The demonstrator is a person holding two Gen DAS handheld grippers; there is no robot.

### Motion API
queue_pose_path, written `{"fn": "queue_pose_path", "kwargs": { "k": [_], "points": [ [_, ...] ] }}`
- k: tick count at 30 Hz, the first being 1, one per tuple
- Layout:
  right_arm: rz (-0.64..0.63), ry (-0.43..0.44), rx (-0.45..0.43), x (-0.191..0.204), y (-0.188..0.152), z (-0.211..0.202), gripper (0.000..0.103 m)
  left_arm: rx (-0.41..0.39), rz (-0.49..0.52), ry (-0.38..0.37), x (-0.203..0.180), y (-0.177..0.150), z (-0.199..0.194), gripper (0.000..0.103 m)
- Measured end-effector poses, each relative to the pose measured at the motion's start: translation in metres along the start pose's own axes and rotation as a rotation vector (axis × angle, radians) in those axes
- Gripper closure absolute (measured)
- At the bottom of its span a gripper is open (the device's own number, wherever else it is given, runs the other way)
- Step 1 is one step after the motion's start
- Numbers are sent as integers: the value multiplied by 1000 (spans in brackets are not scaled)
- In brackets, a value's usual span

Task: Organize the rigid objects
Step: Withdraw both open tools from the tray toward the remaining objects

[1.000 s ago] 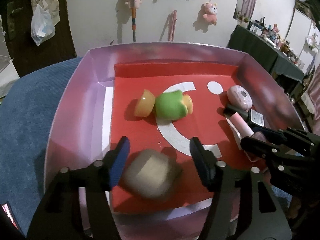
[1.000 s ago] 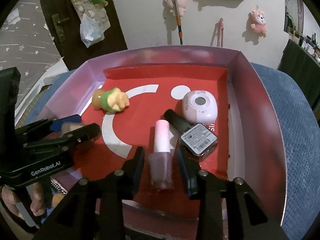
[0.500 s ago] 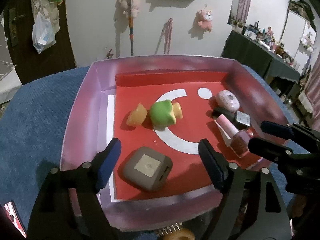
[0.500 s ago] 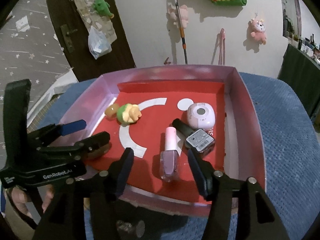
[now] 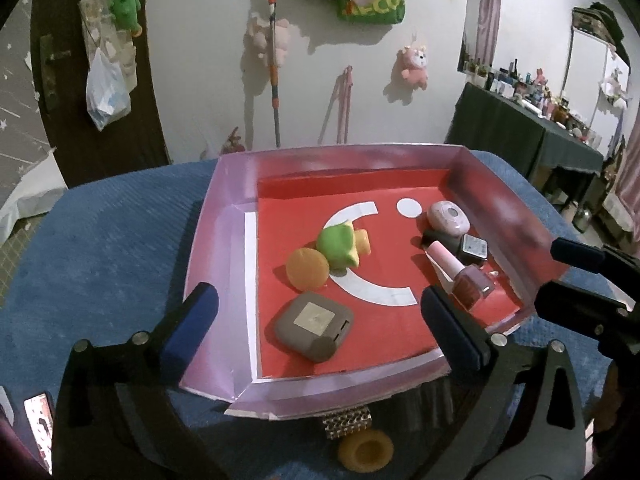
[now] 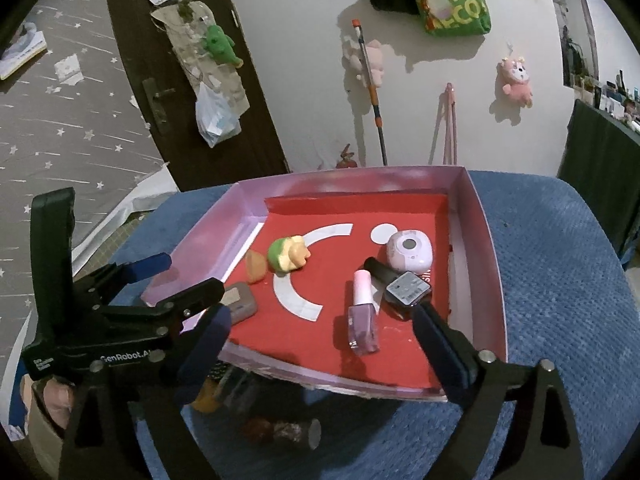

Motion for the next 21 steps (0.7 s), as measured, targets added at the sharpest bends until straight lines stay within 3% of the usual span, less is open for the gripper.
{"fn": "queue_pose_path", "kwargs": {
  "k": [4, 21],
  "points": [
    [2, 14, -27, 5, -1, -11, 0, -10, 3, -9, -1, -3, -8, 0],
    [-17, -44, -124, 27, -7, -50, 0, -24, -40, -61, 9, -24, -42, 0]
  ]
}}
Point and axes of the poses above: each gripper's, at about its wrist camera, not at the fingertips, and z roughly the way its jaws point, x to its left, y to its top, the point moved 7 cm from there along z, roughly the way its jaws point, and after that the axes turned 14 degrees about -z, right-handed, at the moved point
